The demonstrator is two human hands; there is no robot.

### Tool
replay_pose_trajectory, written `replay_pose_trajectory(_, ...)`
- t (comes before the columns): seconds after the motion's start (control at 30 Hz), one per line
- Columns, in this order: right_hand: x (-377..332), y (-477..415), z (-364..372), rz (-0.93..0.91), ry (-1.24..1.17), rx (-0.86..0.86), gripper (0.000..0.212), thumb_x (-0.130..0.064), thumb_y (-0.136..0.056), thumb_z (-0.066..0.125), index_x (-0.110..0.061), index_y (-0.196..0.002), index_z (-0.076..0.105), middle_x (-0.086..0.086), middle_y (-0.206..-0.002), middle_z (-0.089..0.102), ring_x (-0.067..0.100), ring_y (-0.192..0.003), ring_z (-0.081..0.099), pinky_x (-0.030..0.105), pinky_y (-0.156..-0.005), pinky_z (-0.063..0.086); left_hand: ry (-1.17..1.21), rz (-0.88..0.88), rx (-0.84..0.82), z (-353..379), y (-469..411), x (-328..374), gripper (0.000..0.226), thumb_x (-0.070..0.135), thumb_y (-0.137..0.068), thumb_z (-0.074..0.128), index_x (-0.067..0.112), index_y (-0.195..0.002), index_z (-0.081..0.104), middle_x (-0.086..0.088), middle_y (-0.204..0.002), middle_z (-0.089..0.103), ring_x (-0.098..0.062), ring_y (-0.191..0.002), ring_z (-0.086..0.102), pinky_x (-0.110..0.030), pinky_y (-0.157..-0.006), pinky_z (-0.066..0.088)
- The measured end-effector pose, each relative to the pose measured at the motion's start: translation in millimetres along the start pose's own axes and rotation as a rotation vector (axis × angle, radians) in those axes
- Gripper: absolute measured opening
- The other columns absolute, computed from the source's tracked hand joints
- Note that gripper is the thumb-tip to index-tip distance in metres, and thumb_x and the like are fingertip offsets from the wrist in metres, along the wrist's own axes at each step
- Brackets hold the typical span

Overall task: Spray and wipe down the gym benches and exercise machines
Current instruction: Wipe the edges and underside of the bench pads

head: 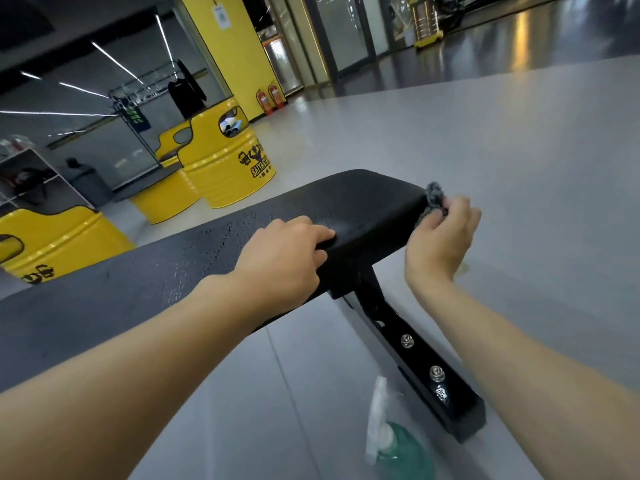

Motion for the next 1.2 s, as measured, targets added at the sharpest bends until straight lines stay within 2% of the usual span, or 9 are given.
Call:
replay_pose_trajectory(0.1, -8, 60, 9, -0.147, -0.041, -0.016, 0.011, 0.001, -0.094, 0.040, 0.001, -0.101, 0.049, 0.018, -0.109, 0.044, 0.022, -0.091, 0.043, 0.027, -0.081, 0.037, 0.028, -0.012, 0.011, 0, 1, 2, 0.042, 0.027, -0.105, 0.045, 0.036, -0.146, 0.046, 0.006, -0.136, 0.052, -0.026, -0.123, 0.046, -0.046, -0.098, 0.046)
replay_pose_trajectory(0.2, -11, 103, 7, -0.287, -0.037, -0.125, 0.009, -0.001, -0.093, 0.041, -0.005, -0.099, 0.046, 0.010, -0.106, 0.040, 0.014, -0.089, 0.037, 0.020, -0.080, 0.034, 0.065, 0.037, 0.020, -6, 8, -2, 0.039, 0.028, -0.103, 0.048, 0.033, -0.142, 0.048, 0.005, -0.134, 0.057, -0.024, -0.120, 0.051, -0.043, -0.099, 0.047)
replay_pose_trajectory(0.4, -16, 71, 7, 0.010, -0.119, 0.042, 0.010, 0.004, -0.095, 0.048, 0.000, -0.100, 0.056, 0.010, -0.107, 0.046, 0.016, -0.082, 0.047, 0.011, -0.070, 0.033, 0.191, 0.038, -0.012, -13, 16, -29, 0.030, 0.022, -0.102, 0.053, 0.028, -0.129, 0.064, 0.010, -0.141, 0.056, -0.014, -0.128, 0.053, -0.025, -0.106, 0.038)
replay_pose_trajectory(0.6, -41, 147, 8, -0.204, -0.190, -0.051, 0.010, 0.006, -0.092, 0.057, 0.002, -0.099, 0.063, 0.003, -0.100, 0.045, 0.002, -0.080, 0.042, -0.002, -0.074, 0.033, 0.032, 0.026, -0.009, -20, 38, -30, 0.041, 0.024, -0.103, 0.042, 0.040, -0.140, 0.050, 0.001, -0.123, 0.051, -0.025, -0.120, 0.050, -0.046, -0.104, 0.044)
replay_pose_trajectory(0.87, -41, 110, 5, -0.042, -0.129, 0.074, 0.011, 0.001, -0.094, 0.053, 0.001, -0.101, 0.063, 0.015, -0.105, 0.052, 0.005, -0.077, 0.044, 0.008, -0.070, 0.039, 0.032, -0.028, 0.016, -29, 100, -78, 0.038, 0.016, -0.099, 0.049, 0.029, -0.133, 0.057, 0.006, -0.128, 0.061, -0.011, -0.101, 0.054, -0.025, -0.089, 0.044)
replay_pose_trajectory(0.97, -65, 196, 13, -0.244, -0.188, -0.108, 0.012, 0.000, -0.094, 0.056, 0.001, -0.103, 0.064, 0.004, -0.098, 0.046, 0.013, -0.074, 0.049, 0.015, -0.066, 0.042, 0.052, -0.041, 0.016, -29, 106, -80, 0.040, 0.012, -0.097, 0.050, 0.028, -0.132, 0.058, 0.007, -0.128, 0.062, -0.008, -0.094, 0.048, -0.021, -0.082, 0.037)
replay_pose_trajectory(1.07, -64, 213, 9, -0.430, -0.173, -0.314, 0.010, -0.002, -0.094, 0.057, -0.001, -0.103, 0.063, 0.003, -0.096, 0.045, 0.013, -0.073, 0.047, 0.021, -0.063, 0.042, 0.024, -0.052, -0.007, -32, 118, -88, 0.040, 0.014, -0.096, 0.050, 0.030, -0.132, 0.055, 0.005, -0.136, 0.052, -0.017, -0.112, 0.051, -0.032, -0.097, 0.043)
replay_pose_trajectory(1.13, -56, 177, 5, -0.405, -0.129, -0.242, 0.008, 0.001, -0.093, 0.057, 0.002, -0.100, 0.062, 0.011, -0.096, 0.049, 0.007, -0.074, 0.040, 0.016, -0.067, 0.040, -0.046, -0.096, -0.030, -31, 131, -102, 0.043, 0.021, -0.097, 0.050, 0.032, -0.139, 0.046, 0.002, -0.135, 0.051, -0.024, -0.116, 0.051, -0.042, -0.101, 0.045)
replay_pose_trajectory(1.2, -53, 145, 2, -0.260, -0.106, -0.090, 0.007, 0.003, -0.094, 0.055, 0.005, -0.097, 0.060, 0.020, -0.096, 0.051, 0.002, -0.073, 0.034, 0.004, -0.068, 0.036, -0.052, -0.129, -0.006, -31, 144, -112, 0.041, 0.022, -0.097, 0.051, 0.027, -0.138, 0.046, 0.002, -0.133, 0.056, -0.023, -0.114, 0.054, -0.038, -0.098, 0.046)
Point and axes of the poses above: each hand's wrist, its own y-axis away from the middle knuckle, its own z-axis out of the palm, x = y × z, the point moved 3 cm from there along -y, towards the middle knuckle
